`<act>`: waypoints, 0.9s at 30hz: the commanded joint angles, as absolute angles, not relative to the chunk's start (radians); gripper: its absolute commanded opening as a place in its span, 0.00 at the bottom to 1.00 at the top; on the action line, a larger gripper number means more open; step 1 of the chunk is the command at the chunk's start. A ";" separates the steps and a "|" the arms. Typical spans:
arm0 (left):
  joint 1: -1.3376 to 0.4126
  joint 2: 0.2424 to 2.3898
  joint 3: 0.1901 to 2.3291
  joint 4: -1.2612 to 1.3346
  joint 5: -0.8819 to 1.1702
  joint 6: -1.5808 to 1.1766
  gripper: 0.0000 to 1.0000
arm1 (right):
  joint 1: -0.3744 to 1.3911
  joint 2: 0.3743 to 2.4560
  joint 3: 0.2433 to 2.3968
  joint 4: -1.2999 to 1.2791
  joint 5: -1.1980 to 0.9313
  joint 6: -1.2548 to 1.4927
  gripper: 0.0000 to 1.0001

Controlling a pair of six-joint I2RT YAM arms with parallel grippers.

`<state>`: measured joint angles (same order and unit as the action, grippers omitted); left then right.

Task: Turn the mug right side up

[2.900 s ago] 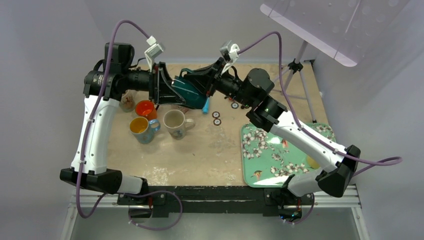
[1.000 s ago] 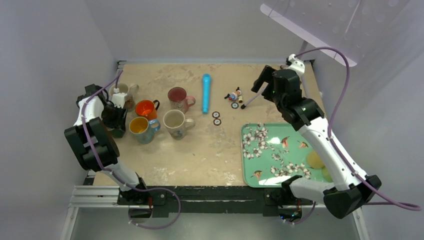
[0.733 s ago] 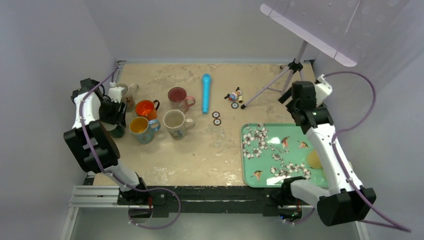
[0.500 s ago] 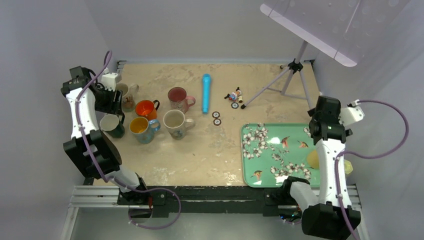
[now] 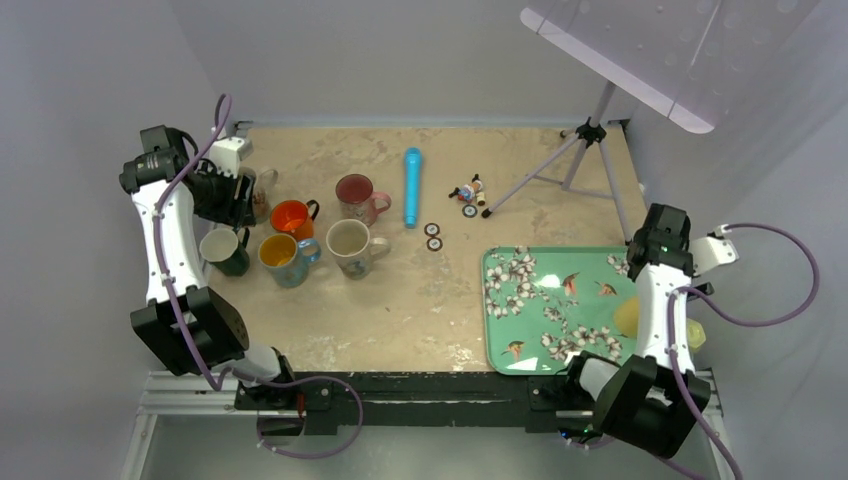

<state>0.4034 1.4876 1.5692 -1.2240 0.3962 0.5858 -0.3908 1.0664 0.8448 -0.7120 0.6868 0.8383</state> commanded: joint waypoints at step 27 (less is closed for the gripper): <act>0.398 1.486 1.689 -1.222 0.484 0.566 0.65 | -0.248 1.017 0.653 -0.563 0.263 0.790 0.79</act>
